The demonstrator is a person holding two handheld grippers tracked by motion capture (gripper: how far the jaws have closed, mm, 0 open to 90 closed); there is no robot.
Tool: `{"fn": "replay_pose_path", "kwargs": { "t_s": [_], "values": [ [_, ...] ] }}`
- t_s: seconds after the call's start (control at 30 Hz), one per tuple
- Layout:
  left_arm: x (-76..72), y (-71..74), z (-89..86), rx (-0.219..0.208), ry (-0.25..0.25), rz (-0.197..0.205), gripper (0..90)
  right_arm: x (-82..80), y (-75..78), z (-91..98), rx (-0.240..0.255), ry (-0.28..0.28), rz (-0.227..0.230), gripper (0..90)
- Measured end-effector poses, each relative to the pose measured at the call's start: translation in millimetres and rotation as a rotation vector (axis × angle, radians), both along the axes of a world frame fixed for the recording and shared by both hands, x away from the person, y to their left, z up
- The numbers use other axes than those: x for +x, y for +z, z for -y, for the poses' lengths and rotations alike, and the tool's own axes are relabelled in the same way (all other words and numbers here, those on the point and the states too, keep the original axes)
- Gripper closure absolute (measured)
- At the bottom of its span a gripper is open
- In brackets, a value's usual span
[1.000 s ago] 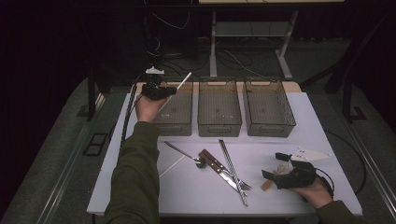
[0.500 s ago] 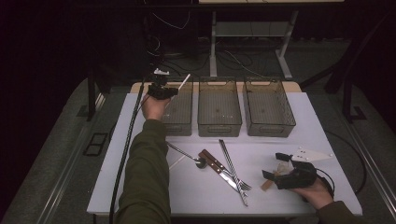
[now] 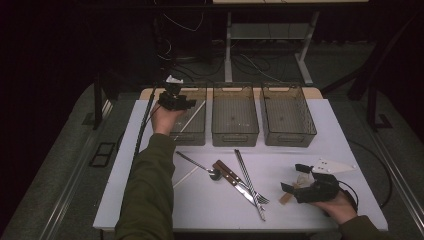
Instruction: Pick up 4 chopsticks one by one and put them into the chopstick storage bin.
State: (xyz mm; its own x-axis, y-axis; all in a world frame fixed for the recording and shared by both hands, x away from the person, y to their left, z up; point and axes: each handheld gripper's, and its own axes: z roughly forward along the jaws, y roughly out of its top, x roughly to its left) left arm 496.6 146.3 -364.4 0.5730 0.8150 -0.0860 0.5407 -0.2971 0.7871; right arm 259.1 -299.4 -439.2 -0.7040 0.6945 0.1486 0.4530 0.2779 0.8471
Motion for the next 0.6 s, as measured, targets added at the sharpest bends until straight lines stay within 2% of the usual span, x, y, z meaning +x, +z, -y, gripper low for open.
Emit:
{"fn": "replay_pose_path", "kwargs": {
  "t_s": [0.07, 0.17, 0.23, 0.33, 0.43, 0.6],
  "values": [
    [-8.6, 2.6, -1.0, 0.004, -0.020, -0.002, 43.4, -0.1, 0.1, -0.1, -0.001, 0.001, 0.000, 8.8],
    [-23.9, 7.0, -2.9, 0.004, -0.037, 0.015, 40.5, 0.0, 0.1, -0.1, -0.001, 0.002, 0.000, 8.8],
    [-33.9, 9.1, -5.3, -0.018, -0.048, 0.025, 39.2, -0.1, 0.1, -0.4, -0.001, 0.004, -0.001, 8.8],
    [-48.1, 11.9, -10.4, -0.012, -0.068, 0.031, 35.8, 0.0, 0.1, -0.6, -0.002, 0.005, -0.001, 8.7],
    [-59.6, 12.0, -13.1, -0.017, -0.081, 0.037, 33.0, 0.3, 0.0, -0.5, -0.004, 0.006, -0.002, 8.8],
    [-82.3, 7.2, -19.2, 0.002, -0.104, 0.037, 29.1, 0.3, 0.0, -0.6, -0.004, 0.006, -0.002, 8.8]
  ]
}}
